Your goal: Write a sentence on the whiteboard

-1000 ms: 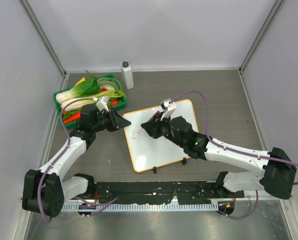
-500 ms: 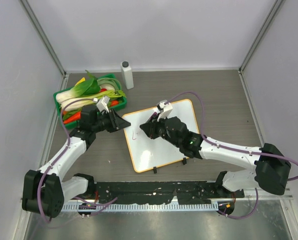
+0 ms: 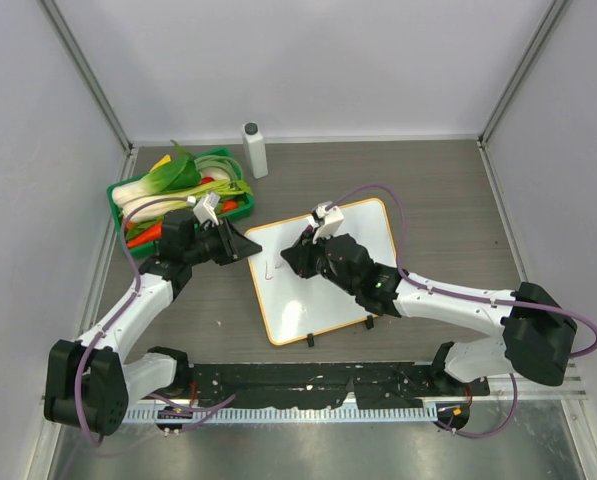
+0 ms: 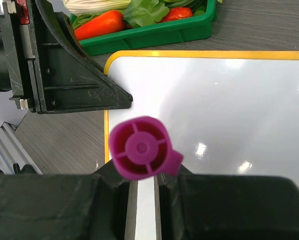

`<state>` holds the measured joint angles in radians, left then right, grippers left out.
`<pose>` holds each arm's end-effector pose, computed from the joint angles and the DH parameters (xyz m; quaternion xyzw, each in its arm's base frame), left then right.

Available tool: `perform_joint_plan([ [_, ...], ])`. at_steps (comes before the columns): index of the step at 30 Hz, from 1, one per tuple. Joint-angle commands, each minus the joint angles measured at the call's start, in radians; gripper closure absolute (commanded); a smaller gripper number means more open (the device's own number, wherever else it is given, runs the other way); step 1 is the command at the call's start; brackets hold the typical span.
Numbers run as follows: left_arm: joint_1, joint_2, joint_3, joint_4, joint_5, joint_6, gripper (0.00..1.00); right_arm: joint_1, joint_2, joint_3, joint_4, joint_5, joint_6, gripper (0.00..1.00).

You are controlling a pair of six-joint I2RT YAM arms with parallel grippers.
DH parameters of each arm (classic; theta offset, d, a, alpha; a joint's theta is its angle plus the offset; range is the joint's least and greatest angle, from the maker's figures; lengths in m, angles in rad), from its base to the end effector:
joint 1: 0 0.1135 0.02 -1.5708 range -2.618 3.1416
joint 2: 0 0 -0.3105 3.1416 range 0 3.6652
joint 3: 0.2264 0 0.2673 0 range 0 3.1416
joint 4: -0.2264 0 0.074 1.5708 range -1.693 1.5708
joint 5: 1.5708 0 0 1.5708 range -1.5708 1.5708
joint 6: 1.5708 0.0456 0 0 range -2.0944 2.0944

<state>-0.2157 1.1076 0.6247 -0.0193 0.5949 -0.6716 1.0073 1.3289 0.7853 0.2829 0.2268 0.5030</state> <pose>0.2268 -0.0759 0.2697 -0.0406 0.8353 -0.4368 0.3315 0.1764 0.2600 0.3011 -0.1298 0.7802 0.3495 0.5023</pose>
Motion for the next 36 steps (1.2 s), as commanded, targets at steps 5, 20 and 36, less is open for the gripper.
perform_joint_plan([
  [5,0.002,-0.008,0.012,-0.033,-0.046,0.049,0.94,0.001,0.013,0.045,0.024,0.037,-0.009,0.98],
  [20,0.003,-0.009,0.007,-0.025,-0.038,0.049,0.96,0.002,0.013,0.008,-0.010,0.000,0.008,0.99],
  [36,0.002,-0.008,0.006,-0.025,-0.037,0.049,0.99,0.014,0.000,-0.018,-0.053,0.029,0.009,0.99],
])
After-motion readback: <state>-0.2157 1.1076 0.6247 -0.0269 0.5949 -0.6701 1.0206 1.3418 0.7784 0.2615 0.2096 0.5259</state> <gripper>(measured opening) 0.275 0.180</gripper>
